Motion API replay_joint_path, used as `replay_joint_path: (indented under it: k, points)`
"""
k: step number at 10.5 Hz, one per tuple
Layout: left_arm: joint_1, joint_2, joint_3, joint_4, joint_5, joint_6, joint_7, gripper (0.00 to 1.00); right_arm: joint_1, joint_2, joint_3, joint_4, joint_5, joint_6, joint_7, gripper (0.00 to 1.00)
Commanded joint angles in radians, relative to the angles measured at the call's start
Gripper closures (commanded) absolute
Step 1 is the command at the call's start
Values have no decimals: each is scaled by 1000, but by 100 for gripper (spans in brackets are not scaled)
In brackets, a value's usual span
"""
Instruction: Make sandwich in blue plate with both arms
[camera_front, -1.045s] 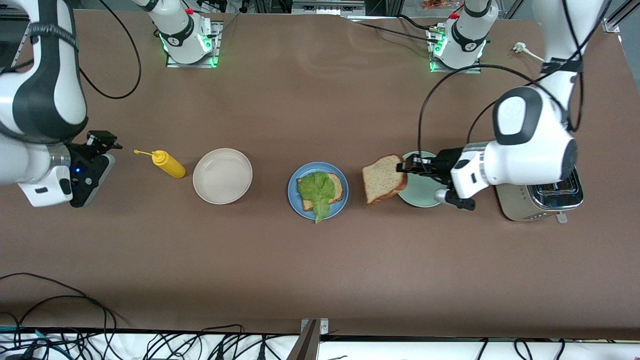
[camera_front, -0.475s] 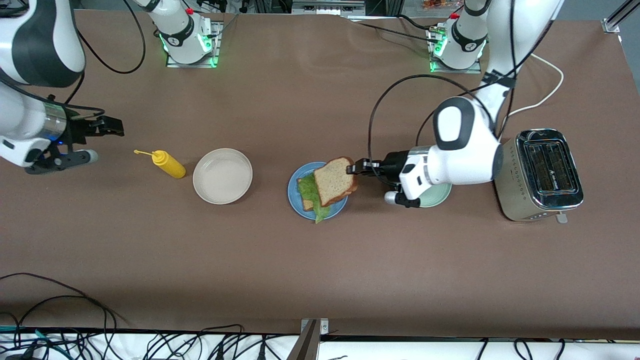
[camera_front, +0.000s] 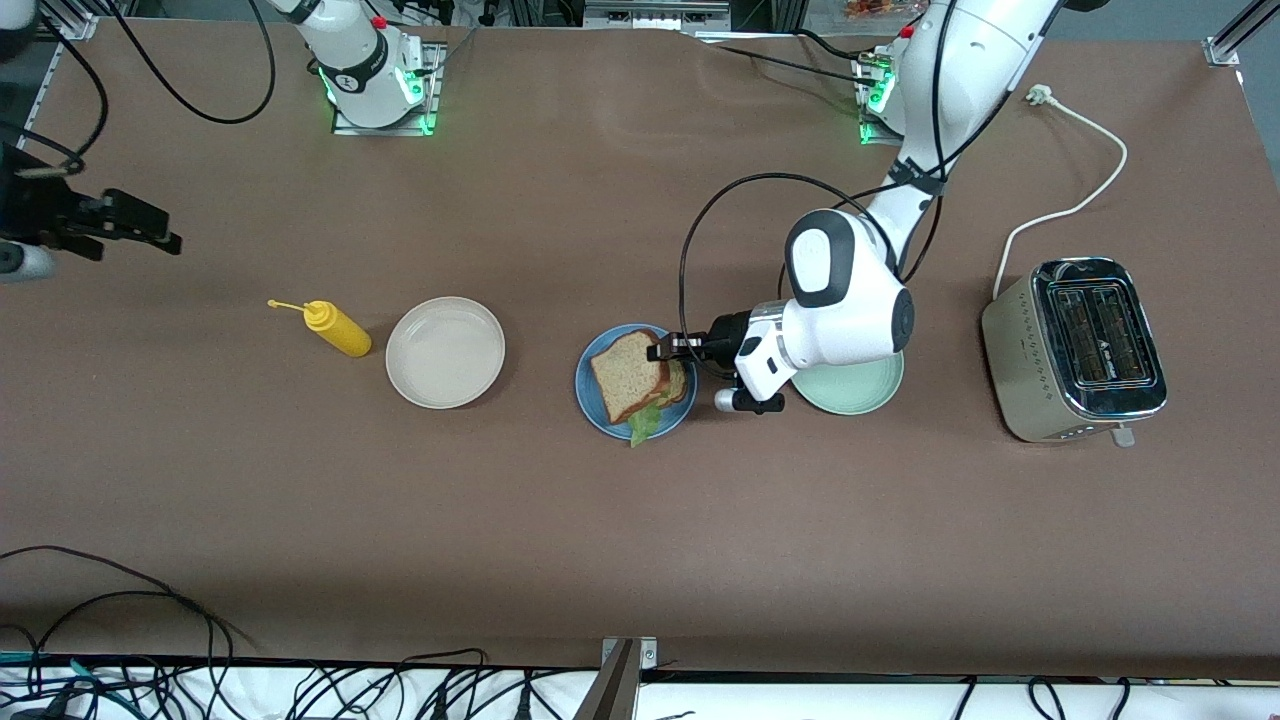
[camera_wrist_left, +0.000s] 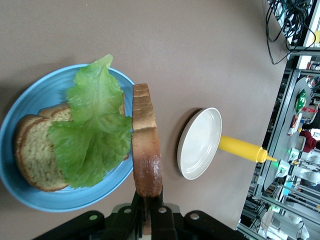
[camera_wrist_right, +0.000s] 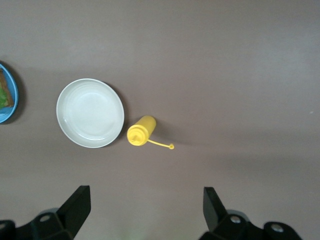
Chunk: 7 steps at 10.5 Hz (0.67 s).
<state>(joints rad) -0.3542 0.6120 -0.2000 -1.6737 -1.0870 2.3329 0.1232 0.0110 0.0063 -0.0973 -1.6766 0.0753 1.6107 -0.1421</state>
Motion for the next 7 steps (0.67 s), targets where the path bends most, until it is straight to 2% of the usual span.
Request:
replay_joint_path:
  k: [1,4,7]
  points:
    - [-26,23,7,42,-36,34,-47,100,7,-19,2,9,-54,6,-2,0]
    - [-28,49,8,40,-24,34,-28,97,14,-22,17,6,-83,-9,45,0]
    - [-22,63,16,31,-28,34,81,79,17,-23,21,14,-91,-14,47,0]
